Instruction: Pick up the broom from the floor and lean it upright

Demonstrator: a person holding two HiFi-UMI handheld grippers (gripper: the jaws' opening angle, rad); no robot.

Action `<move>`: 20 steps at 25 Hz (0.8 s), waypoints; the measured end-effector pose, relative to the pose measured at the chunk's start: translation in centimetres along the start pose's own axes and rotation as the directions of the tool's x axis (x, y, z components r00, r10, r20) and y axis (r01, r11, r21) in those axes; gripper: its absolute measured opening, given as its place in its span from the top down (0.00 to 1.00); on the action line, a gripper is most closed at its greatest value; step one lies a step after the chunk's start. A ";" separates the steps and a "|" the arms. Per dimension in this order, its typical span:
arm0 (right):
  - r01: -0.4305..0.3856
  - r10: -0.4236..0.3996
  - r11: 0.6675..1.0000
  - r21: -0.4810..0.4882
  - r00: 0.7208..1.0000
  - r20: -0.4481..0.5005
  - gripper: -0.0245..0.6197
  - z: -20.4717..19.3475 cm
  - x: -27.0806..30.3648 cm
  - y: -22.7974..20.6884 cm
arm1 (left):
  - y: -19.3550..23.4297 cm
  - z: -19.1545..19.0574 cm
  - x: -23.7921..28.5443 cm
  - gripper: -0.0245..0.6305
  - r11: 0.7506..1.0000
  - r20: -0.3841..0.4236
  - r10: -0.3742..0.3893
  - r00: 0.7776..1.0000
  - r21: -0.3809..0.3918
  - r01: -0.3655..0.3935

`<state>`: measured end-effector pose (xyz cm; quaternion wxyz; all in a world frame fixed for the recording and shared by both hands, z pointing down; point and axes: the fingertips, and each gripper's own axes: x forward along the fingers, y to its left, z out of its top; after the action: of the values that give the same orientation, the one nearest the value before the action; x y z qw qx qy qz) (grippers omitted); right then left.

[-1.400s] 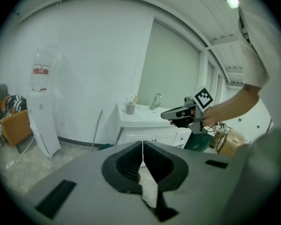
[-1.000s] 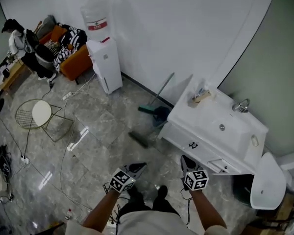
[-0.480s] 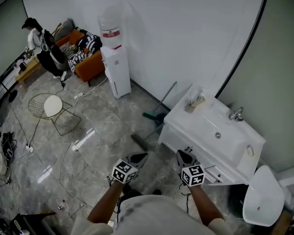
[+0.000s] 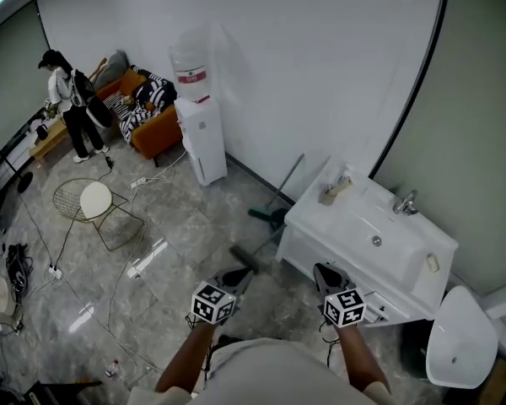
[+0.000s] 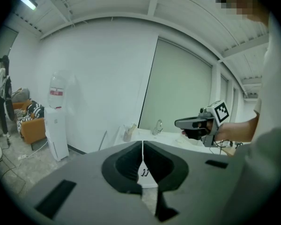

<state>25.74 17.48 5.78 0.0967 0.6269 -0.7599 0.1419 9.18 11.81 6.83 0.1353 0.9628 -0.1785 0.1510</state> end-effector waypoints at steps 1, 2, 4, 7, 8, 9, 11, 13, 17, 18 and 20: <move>0.003 -0.003 1.000 0.001 1.000 0.010 0.96 0.4 -0.1 0.1 | 0.2 0.2 -0.2 0.94 1.000 -0.001 -0.004 1.000 0.009 0.004; 0.002 -0.002 1.000 -0.005 1.000 0.018 0.96 0.8 -0.2 0.3 | 0.4 0.4 -0.5 0.94 1.000 -0.002 -0.007 1.000 0.019 0.007; -0.013 0.014 1.000 -0.029 0.999 0.031 0.96 1.4 -0.2 1.0 | 0.8 0.7 -0.9 0.94 0.999 -0.001 -0.010 1.000 0.034 0.010; -0.024 0.026 0.999 -0.048 0.999 0.042 0.96 2.0 -0.1 2.0 | 1.2 1.1 -1.5 0.94 0.999 0.006 -0.015 1.000 0.039 0.015; -0.023 0.026 0.999 -0.048 0.999 0.046 0.96 2.1 0.0 2.3 | 1.3 1.2 -1.7 0.94 0.999 0.007 -0.019 1.000 0.042 0.018; -0.022 0.024 0.999 -0.046 0.998 0.051 0.96 2.1 0.1 2.6 | 1.3 1.1 -1.8 0.94 0.999 0.008 -0.024 1.000 0.048 0.023; -0.015 0.018 0.999 -0.034 0.998 0.062 0.96 2.1 0.1 2.9 | 1.4 1.0 -2.1 0.94 0.998 0.011 -0.034 0.999 0.057 0.033; -0.008 0.008 1.000 -0.007 0.998 0.070 0.96 2.1 0.2 2.9 | 1.6 0.8 -2.2 0.94 0.998 0.013 -0.037 0.999 0.060 0.037; 0.002 -0.003 1.000 0.018 0.997 0.079 0.96 2.5 0.2 3.4 | 2.0 0.9 -2.9 0.94 0.997 0.016 -0.038 0.999 0.062 0.037; 0.002 -0.003 1.000 0.015 0.997 0.079 0.96 2.6 0.2 3.6 | 2.1 0.9 -3.1 0.94 0.997 0.018 -0.038 0.999 0.061 0.037; 0.001 -0.002 1.000 0.010 0.997 0.077 0.96 2.7 0.4 3.8 | 2.4 0.9 -3.2 0.94 0.998 0.020 -0.038 0.999 0.058 0.037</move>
<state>21.99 16.91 3.02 0.0646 0.6330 -0.7618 0.1213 5.62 10.40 5.44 0.1082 0.9710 -0.1575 0.1435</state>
